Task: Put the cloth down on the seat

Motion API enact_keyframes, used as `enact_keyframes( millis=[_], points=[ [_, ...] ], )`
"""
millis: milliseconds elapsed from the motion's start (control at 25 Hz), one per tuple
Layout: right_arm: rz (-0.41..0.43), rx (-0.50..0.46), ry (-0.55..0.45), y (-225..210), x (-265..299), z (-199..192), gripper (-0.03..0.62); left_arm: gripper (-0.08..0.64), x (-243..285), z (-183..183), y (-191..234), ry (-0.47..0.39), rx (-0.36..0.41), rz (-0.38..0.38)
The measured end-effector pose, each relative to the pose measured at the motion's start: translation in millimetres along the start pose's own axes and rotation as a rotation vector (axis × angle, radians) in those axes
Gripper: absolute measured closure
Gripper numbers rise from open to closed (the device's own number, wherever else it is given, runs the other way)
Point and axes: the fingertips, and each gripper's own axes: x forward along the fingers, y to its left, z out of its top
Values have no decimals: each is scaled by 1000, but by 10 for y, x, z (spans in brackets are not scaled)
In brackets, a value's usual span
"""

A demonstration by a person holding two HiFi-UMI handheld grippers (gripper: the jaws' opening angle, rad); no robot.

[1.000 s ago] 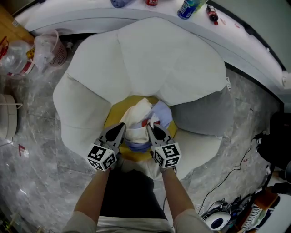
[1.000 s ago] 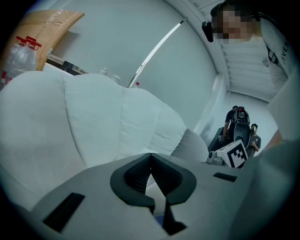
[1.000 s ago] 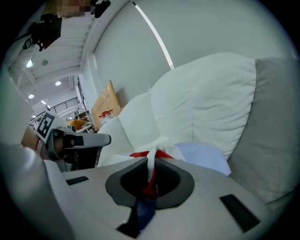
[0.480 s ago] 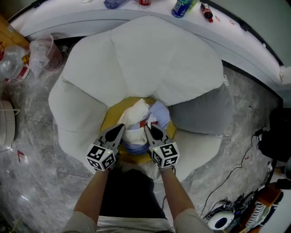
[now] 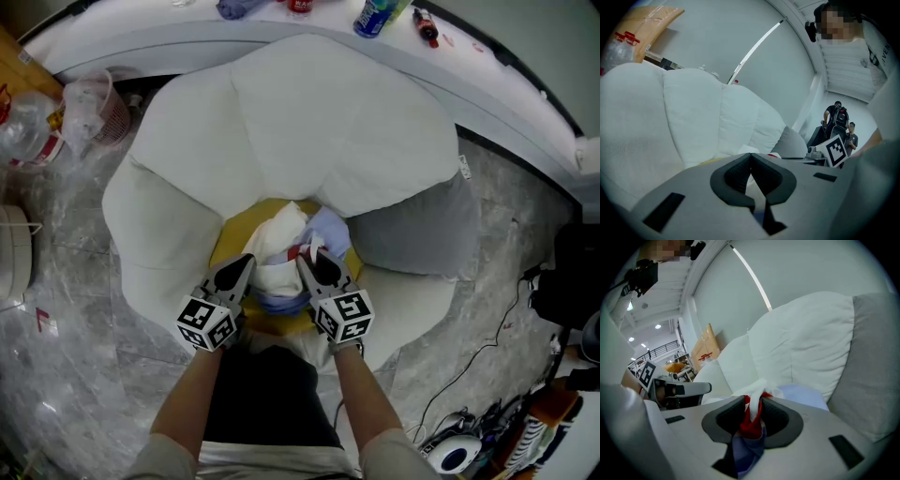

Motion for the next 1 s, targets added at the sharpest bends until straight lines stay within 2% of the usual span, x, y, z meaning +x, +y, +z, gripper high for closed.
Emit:
enact_keyframes(
  millis=[360,1000],
  points=[
    [-33,98,11,-59,-156,114,425,546,-96,195,-126,4,-14,10],
    [-174,105,52,-191,-560,200,364,546,-213,447,-424,12,-17,-9]
  ],
)
